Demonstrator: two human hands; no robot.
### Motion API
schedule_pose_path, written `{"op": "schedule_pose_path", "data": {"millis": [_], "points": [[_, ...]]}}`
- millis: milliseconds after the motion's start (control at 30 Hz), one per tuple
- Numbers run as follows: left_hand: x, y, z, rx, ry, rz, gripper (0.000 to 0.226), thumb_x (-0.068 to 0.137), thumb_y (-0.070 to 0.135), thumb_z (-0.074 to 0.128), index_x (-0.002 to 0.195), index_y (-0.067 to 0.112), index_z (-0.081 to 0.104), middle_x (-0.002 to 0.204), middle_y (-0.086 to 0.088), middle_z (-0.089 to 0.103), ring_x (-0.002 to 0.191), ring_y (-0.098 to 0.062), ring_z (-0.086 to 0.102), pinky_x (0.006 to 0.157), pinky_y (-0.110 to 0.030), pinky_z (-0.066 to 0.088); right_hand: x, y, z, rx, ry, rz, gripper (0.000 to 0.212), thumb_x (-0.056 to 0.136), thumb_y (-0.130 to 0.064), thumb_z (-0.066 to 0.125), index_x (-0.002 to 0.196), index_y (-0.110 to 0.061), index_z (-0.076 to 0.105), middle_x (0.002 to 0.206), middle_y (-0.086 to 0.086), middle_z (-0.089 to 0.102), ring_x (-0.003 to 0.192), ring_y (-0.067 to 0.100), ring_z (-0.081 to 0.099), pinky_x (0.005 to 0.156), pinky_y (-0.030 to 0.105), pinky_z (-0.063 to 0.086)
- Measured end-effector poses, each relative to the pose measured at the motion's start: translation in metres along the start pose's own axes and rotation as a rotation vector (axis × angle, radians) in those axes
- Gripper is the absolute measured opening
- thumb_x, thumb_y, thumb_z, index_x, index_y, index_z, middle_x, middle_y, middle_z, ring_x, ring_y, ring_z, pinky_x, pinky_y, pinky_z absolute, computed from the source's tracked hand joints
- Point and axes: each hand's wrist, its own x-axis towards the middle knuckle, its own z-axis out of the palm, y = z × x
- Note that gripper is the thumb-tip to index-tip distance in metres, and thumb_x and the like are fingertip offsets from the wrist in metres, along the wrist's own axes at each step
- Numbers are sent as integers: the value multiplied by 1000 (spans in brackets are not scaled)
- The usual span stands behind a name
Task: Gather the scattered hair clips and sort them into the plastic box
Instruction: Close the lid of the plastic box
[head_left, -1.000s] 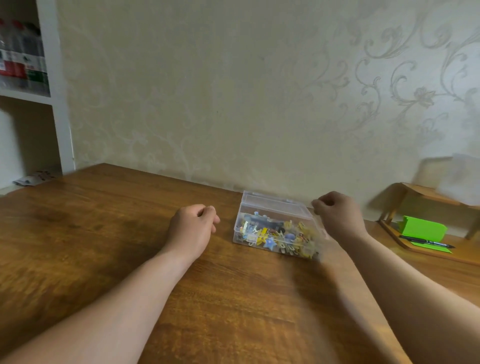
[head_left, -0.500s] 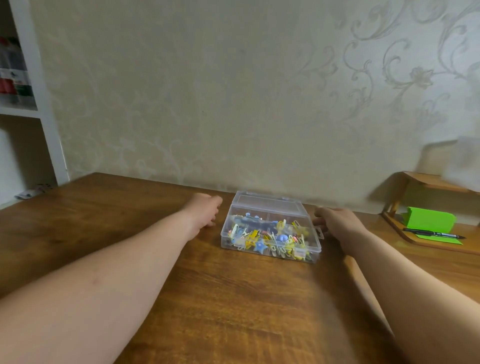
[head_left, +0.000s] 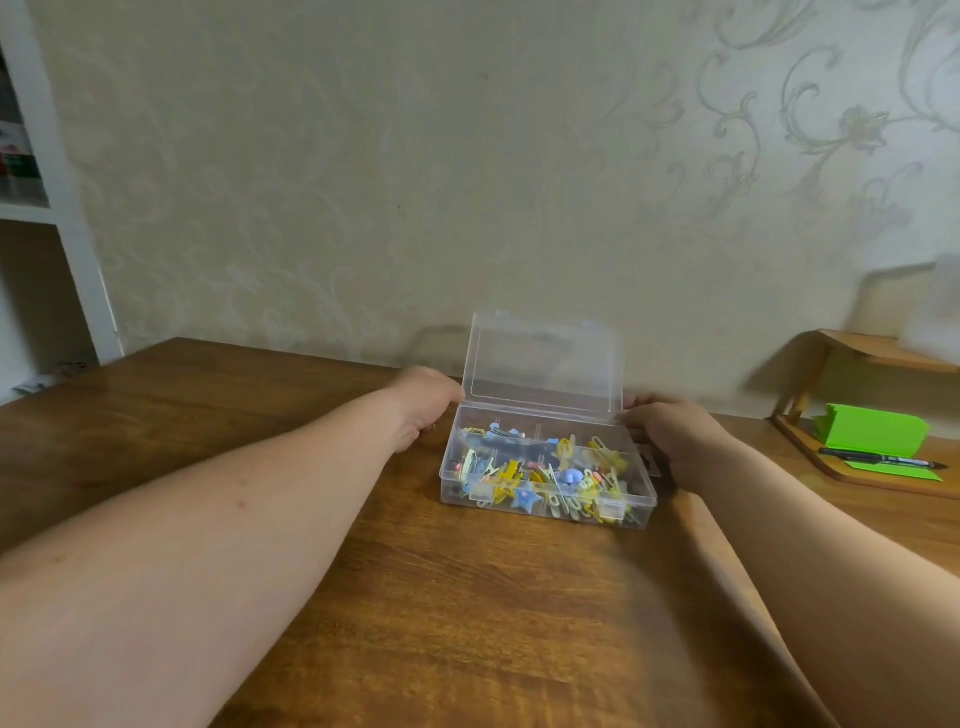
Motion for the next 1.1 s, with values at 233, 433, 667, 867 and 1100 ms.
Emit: {"op": "schedule_pose_path", "data": {"millis": [233,433,667,867,1100], "points": [[-8,-1,2,-189,-18,33,36,97,-6,50,116,15,71,84,-4,61,61,-13,47,54,-25,37,-24,5,-6,172,-6,-110,30,92,13,52,103,-13,64,94,21,59,77,31,50,55,34,39],[-22,-2,-3,-388,-94,-77,36,104,42,49,100,16,74,93,-5,73,80,-19,62,72,-34,46,-50,7,-6,244,10,-63,25,94,-22,54,101,-4,70,104,19,75,92,34,69,89,50,54],[-53,-24,-4,-88,-169,169,32,103,22,69,135,28,71,139,2,66,134,-18,58,117,-38,43,-105,14,-8,-170,-50,-308,26,100,-31,72,124,-24,69,115,-5,72,104,8,69,95,32,55],[-65,-36,7,-5,-67,312,22,107,28,65,127,34,71,142,1,61,135,-17,55,119,-40,42,-114,18,-2,-294,38,-431,23,102,-34,67,121,-25,76,114,-5,75,105,10,69,94,33,56],[-85,-21,5,333,99,452,34,109,42,56,112,16,77,119,2,60,112,-18,59,95,-32,46,-122,21,-12,-605,24,-486,49,104,-61,49,148,-42,57,144,1,46,140,21,45,120,41,38]]}}
